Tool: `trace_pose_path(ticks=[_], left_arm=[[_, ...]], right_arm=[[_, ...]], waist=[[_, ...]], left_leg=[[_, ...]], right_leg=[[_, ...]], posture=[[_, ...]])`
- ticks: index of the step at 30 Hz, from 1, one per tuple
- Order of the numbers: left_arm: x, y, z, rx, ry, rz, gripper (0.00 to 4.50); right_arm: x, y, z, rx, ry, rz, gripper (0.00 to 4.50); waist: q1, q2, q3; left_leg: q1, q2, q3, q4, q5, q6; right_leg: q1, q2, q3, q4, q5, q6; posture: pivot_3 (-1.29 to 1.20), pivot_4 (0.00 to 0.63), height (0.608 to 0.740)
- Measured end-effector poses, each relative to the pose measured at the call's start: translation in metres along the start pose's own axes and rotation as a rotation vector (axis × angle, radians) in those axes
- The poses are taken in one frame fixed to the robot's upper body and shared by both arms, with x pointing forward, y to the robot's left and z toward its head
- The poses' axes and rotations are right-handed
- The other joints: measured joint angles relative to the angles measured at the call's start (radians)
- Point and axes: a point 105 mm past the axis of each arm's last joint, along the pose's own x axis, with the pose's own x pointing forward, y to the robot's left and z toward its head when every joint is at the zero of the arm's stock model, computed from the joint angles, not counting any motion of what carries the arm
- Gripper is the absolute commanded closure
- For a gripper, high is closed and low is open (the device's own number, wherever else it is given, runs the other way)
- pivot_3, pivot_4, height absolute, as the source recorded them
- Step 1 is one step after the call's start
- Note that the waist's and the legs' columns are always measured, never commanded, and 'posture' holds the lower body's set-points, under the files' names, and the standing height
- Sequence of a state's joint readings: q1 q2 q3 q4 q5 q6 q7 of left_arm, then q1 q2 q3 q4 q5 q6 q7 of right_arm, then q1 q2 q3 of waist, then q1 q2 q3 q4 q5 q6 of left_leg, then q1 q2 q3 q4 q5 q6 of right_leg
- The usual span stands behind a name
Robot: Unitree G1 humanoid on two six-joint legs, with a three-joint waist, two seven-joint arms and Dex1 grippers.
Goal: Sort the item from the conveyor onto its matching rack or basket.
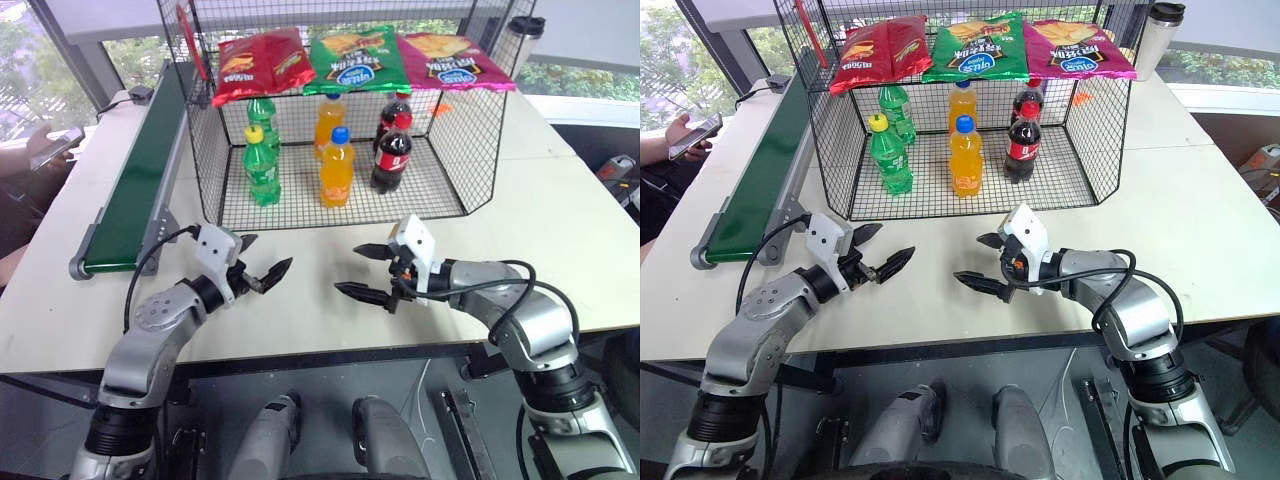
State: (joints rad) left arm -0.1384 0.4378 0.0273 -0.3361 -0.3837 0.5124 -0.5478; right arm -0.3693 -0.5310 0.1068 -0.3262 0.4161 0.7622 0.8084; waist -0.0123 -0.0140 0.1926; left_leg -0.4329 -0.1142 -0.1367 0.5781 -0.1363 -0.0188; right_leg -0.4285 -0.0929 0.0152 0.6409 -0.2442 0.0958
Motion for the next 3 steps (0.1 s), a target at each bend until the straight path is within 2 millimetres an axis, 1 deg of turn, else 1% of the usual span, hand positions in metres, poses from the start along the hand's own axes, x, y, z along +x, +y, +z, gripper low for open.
trace_pose_path(ticks=[3], left_arm=[[-0.0039,-0.0013,-0.006,-0.008,0.026,-0.02,0.0]], right_arm=[[-0.0012,-0.0026,0.0011,0.0,-0.003,-0.023,0.04]], waist=[[0.0,0.0,0.0]], left_leg=[[0.0,0.0,0.0,0.0,-0.001,0.001]], right_leg=[[0.002,0.0,-0.001,-0.004,0.0,0.0]], posture=[[0.0,0.15,0.739]])
